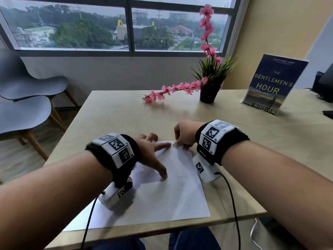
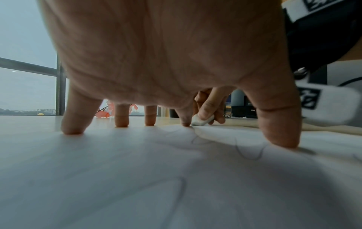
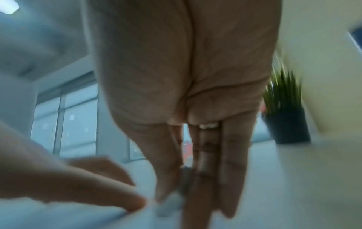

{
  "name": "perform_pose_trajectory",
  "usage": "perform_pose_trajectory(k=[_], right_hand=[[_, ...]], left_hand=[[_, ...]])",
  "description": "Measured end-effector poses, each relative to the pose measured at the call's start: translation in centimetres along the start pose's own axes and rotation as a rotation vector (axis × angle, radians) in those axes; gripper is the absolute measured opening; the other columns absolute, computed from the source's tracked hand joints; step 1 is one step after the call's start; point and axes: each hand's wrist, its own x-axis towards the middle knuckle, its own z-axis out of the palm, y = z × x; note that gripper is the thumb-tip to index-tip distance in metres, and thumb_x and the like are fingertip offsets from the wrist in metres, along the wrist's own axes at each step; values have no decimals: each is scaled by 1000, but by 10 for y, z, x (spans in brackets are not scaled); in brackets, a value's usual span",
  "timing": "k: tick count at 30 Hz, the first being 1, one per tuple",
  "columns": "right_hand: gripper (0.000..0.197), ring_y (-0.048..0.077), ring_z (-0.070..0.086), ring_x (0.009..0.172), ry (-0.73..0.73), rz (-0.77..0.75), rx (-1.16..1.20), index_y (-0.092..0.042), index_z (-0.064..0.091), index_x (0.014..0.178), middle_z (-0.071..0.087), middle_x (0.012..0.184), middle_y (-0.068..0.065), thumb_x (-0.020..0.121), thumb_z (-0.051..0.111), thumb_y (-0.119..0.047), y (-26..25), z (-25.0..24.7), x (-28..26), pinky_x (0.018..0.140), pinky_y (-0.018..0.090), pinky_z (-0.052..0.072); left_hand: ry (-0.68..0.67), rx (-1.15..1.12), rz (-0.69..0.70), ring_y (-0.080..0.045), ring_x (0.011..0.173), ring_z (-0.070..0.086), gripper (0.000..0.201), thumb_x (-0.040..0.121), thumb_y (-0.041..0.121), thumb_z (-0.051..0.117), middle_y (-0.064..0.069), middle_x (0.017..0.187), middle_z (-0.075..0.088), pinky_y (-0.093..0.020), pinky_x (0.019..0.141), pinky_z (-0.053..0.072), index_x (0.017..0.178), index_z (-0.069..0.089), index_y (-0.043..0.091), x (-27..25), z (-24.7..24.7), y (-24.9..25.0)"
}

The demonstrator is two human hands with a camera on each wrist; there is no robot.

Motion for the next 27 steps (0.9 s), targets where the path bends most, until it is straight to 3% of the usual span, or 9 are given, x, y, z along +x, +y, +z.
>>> perform_pose_trajectory(k=[2,4,7,10,15,19,22,25,27], right_hand=[[20,23,67,75,18,2,-27,-1,67,106,71,77,9,90,64,-13,-1,0,1,70,30,55],[17,21,67,74,20,-41,-64,-6,67,102,67,67,2,89,65,-16,-5,5,-2,66,25,52],[14,17,63,66,-28,-47,-17,-10,66,98,67,66,1,88,67,-20,-1,5,-4,73,26,54],[12,16,61,60,-9,17,-5,-8,64,98,65,67,3,91,65,-17,9,-2,1,61,23,51],[18,20,57,77,52,-84,-173,-8,66,104,62,79,3,91,62,-20,4,4,-5,51,18,37],[16,18,65,71,57,-51,-133,-5,65,102,73,82,5,92,61,-17,13,-6,-3,51,19,42],[6,18,67,71,3,-70,-70,-16,62,92,67,69,-3,91,64,-21,14,-2,-3,54,19,45],[15,21,69,81,-28,-63,-81,-14,67,101,72,81,3,90,66,-24,12,1,-3,65,24,50],[24,23,70,90,16,-54,-132,-9,67,111,73,96,8,92,65,-23,13,-3,-1,56,18,42]], left_hand=[[0,-4,-1,-24,145,5,105,55,76,64,10,156,2,-46,114,23,137,-1,66,0,0,0],[1,4,4,-26,145,5,105,55,75,64,8,157,1,-47,114,23,136,-2,67,0,0,0],[-7,10,2,-26,146,3,105,57,75,64,8,158,-1,-48,115,22,137,-3,66,-1,-1,0],[-13,2,-5,-24,146,2,105,57,75,64,11,157,0,-48,115,21,138,-2,64,-1,-1,1],[-17,12,5,-25,146,1,105,57,77,63,10,157,-1,-49,115,21,137,-4,65,-1,-1,0],[-5,-11,14,-24,144,7,104,55,75,64,11,155,5,-45,113,26,136,0,66,-1,-1,0],[-3,0,18,-23,139,15,100,55,75,64,9,151,11,-42,109,31,134,2,69,-1,-1,3],[1,49,1,-28,135,23,94,57,80,57,7,149,16,-44,107,33,134,5,69,3,-7,8],[15,105,-6,-33,132,28,89,61,87,47,3,150,18,-48,107,33,137,6,65,5,-12,11]])
